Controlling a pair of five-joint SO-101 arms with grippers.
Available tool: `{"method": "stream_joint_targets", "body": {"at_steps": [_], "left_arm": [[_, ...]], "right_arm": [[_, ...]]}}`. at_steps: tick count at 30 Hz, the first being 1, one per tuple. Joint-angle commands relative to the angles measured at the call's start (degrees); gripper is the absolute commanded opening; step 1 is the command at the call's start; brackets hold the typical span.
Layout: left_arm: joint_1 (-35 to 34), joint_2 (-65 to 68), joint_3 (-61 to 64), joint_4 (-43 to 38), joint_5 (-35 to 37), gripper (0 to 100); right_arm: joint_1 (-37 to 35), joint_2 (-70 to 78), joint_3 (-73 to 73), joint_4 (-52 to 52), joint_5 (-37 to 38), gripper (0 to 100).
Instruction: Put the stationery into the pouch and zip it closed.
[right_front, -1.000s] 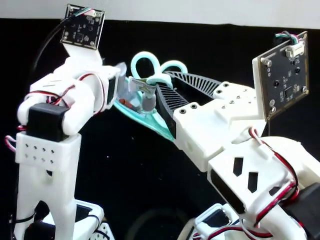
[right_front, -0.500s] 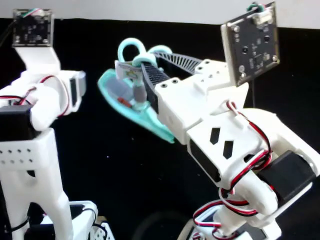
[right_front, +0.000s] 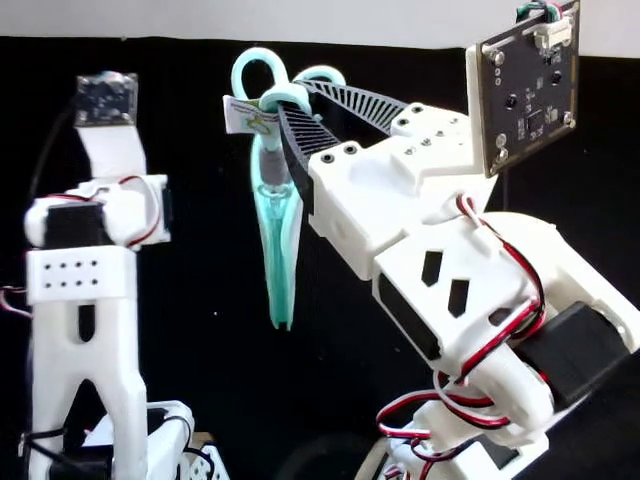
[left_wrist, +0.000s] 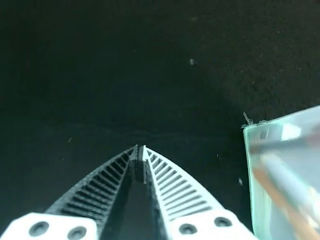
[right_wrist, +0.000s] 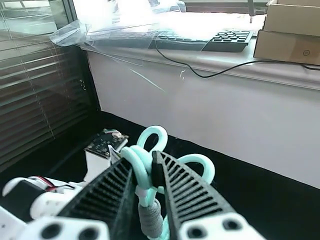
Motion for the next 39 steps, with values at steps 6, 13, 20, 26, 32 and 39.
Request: {"method": "stream_joint_targets", "body": {"at_steps": [6,13,20,26,32,39], "left_arm": [[2.0,-0.7,1.4,-3.4,-0.4,2],[2.0,-0.8,1.3,-3.3,-0.4,2],[2.0,-4.4,-4.4,6.3,-0.5,2],[2.2,-12.7,-9.4,15.2,-4.5,9],[2.2,-21.1,-9.1,21.8,-4.6,22],[2.2,-29.1,-9.0,24.7,-4.4,27]], "right_arm": [[-0.7,0.1,-1.2,-1.4,0.3,0.7],[-0.7,0.0,-1.6,-0.3,0.2,0.7],[-0.7,0.1,-1.4,-0.2,-1.1,0.7],[-0.7,0.1,-1.2,-0.2,-1.3,0.7],[-0.7,0.1,-1.2,-0.2,-1.4,0.7],[-0.7,0.2,-1.5,-0.2,-7.0,0.7]]}}
